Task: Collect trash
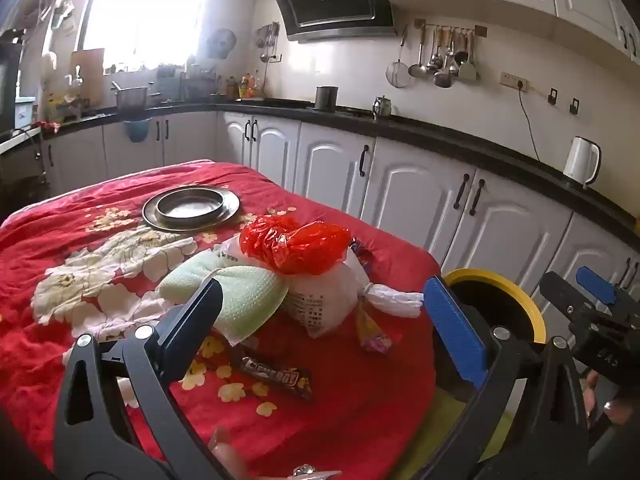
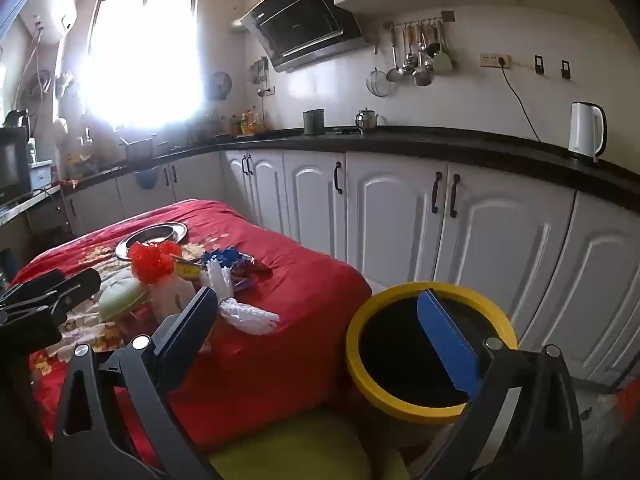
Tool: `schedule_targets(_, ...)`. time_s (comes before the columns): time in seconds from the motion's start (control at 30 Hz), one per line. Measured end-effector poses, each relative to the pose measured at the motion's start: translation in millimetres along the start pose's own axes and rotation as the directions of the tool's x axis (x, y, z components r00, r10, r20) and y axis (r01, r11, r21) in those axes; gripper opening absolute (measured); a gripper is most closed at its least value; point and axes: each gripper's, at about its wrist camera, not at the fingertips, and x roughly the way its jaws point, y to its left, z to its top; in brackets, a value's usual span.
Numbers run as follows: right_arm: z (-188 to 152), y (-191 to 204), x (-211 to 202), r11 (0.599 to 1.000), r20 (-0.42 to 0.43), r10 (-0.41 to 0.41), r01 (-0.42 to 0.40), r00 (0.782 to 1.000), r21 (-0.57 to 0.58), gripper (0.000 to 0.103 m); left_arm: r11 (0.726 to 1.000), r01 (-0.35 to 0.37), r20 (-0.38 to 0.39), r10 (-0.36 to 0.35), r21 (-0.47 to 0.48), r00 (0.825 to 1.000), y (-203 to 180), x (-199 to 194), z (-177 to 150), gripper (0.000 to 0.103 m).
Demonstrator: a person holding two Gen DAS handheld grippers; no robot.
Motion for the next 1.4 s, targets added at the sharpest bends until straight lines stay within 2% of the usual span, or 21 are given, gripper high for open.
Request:
schedule_targets(0.07,0.5,2.3,-0.1,0.999,-0.004,-0.017,0.016,1.0,-0.033,0.097,1.0,0.002,-0.002,-0.002,-0.004,1.0,0.5,-0.2,0.1,0.093)
schedule_targets(0.4,-0.3,0.1,1.7,1.0,0.001,-0.016,0.016,1.0,-0.017,0.097,1.0,0.001,-0.004,-0.001,0.01,1.0,-12.2,-1.6,3.9,0.093)
schedule_targets(1.4,0.4,-0.2,1.2,1.0,0.004,-0.015,0.015,1.0,-0.014,0.097,1.0,0.019,-0.007,-0.019,0.008,1.0,-10.8,-4.8,1.5,0.093)
